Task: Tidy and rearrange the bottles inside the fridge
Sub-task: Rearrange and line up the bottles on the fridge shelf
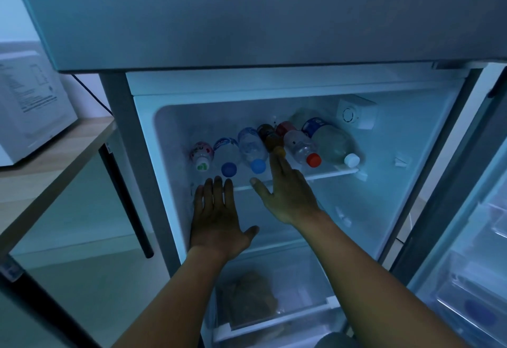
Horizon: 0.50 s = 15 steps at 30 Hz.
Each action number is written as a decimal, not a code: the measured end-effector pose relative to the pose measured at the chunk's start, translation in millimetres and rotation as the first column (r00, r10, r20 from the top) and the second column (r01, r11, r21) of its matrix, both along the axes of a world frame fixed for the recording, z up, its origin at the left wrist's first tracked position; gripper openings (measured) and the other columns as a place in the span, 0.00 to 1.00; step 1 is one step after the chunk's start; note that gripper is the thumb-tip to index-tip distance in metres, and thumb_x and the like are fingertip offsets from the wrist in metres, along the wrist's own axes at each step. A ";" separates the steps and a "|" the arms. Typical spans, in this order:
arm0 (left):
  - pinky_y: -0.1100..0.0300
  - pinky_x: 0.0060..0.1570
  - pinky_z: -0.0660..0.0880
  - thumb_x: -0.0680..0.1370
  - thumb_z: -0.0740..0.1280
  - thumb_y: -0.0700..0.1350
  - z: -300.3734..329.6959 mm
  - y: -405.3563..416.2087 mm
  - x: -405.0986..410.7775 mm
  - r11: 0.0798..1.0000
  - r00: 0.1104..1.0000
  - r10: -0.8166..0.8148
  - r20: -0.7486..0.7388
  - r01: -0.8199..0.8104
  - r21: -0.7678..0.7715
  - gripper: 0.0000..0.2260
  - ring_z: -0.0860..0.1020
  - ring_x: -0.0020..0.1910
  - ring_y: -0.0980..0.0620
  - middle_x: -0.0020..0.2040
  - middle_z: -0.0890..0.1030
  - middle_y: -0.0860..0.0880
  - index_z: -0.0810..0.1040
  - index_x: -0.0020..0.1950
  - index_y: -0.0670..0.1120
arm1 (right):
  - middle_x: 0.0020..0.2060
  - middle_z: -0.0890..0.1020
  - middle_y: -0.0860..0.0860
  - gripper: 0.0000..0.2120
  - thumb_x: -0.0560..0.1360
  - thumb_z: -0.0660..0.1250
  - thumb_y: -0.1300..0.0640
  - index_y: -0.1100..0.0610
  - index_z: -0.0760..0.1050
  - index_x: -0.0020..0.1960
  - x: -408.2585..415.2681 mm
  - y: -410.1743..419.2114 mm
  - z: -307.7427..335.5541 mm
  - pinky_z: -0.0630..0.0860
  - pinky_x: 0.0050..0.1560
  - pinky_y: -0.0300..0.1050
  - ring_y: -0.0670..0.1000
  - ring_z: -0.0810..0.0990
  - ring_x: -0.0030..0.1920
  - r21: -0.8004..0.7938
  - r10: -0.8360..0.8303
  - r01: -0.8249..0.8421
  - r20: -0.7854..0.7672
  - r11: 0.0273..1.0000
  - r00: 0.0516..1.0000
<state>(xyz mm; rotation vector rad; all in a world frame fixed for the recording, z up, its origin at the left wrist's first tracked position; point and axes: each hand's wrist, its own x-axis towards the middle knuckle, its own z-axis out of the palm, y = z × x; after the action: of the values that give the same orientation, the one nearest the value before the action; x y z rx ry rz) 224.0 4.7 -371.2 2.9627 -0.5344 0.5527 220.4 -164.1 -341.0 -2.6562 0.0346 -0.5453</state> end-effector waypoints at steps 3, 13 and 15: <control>0.46 0.71 0.27 0.71 0.54 0.74 1.2 0.0 -1.4 1.000 1.000 -0.003 0.002 0.003 -0.002 0.51 0.36 0.78 0.41 0.80 0.39 0.40 0.35 0.78 0.42 | 0.72 0.71 0.52 0.39 0.77 0.52 0.29 0.53 0.48 0.78 14.8 -4.1 7.0 0.65 0.64 0.52 0.59 0.74 0.64 -0.009 0.020 -0.021 -0.023 1.000 1.000; 0.47 0.67 0.22 0.70 0.53 0.74 0.7 -1.6 -1.7 1.000 1.000 0.004 0.000 -0.004 0.002 0.52 0.38 0.78 0.40 0.80 0.41 0.40 0.37 0.79 0.42 | 0.73 0.64 0.65 0.51 0.64 0.49 0.16 0.41 0.40 0.78 45.9 -16.6 13.9 0.61 0.71 0.58 0.67 0.60 0.73 0.062 -0.040 0.053 -0.191 0.997 0.981; 0.48 0.66 0.21 0.70 0.53 0.74 0.4 -2.2 -0.8 1.000 1.000 0.016 0.003 -0.016 0.004 0.52 0.38 0.78 0.40 0.80 0.41 0.40 0.38 0.79 0.42 | 0.68 0.70 0.63 0.48 0.69 0.54 0.21 0.46 0.44 0.79 36.0 -14.5 12.9 0.64 0.67 0.56 0.64 0.64 0.70 0.062 -0.022 0.029 -0.105 0.998 0.994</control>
<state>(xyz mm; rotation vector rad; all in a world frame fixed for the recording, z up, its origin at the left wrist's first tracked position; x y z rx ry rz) 223.2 2.5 -370.7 2.9730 -0.5128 0.5588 256.4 -178.6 -328.1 -2.6227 0.1153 -0.4062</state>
